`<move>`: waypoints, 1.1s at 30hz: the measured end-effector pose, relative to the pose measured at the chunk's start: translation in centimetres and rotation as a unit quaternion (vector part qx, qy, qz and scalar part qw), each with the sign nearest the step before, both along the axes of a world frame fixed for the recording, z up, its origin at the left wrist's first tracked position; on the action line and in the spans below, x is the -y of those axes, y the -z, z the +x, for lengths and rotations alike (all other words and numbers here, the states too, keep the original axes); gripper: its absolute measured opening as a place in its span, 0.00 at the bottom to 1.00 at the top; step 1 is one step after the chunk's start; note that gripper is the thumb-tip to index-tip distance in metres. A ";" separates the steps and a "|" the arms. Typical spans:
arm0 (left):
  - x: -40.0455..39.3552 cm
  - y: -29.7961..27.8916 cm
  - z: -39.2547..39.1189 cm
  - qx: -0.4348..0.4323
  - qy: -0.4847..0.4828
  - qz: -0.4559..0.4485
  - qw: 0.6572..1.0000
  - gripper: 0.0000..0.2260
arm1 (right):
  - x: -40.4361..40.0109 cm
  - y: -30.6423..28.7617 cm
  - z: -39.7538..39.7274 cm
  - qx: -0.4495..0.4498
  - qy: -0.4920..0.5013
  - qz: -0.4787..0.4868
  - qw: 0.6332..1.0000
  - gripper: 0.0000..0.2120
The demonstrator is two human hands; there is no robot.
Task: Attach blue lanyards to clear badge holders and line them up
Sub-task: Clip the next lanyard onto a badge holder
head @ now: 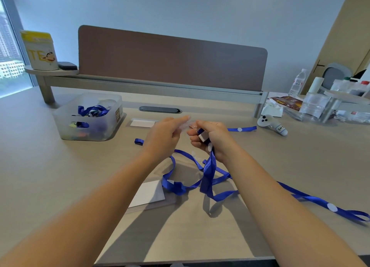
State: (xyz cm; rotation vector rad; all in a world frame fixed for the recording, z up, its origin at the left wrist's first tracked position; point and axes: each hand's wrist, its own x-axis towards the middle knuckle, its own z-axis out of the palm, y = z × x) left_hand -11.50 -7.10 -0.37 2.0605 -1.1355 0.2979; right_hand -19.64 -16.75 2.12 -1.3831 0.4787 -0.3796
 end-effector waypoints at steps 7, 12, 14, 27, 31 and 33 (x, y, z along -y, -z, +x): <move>-1.8 0.2 1.0 0.274 -0.010 0.102 0.956 0.24 | -0.6 0.0 0.3 -0.044 -0.002 -0.044 0.998 0.12; -2.3 0.1 1.3 0.319 -0.020 0.136 0.938 0.29 | -0.8 0.2 0.6 -0.055 0.002 -0.089 0.994 0.10; -2.4 -0.2 0.6 0.275 -0.001 0.118 0.954 0.27 | -0.9 0.1 0.8 -0.050 0.005 -0.093 0.994 0.11; -2.2 -1.9 0.7 -0.207 0.033 -0.035 0.977 0.14 | -1.6 0.2 2.1 -0.049 -0.026 -0.225 0.973 0.10; -1.9 -2.3 1.0 -0.184 -0.002 -0.003 0.983 0.13 | -2.1 0.3 2.4 -0.052 -0.036 -0.286 0.956 0.11; -1.9 -2.5 1.1 -0.169 -0.016 0.017 0.985 0.13 | -2.3 0.4 2.4 -0.048 -0.034 -0.308 0.950 0.11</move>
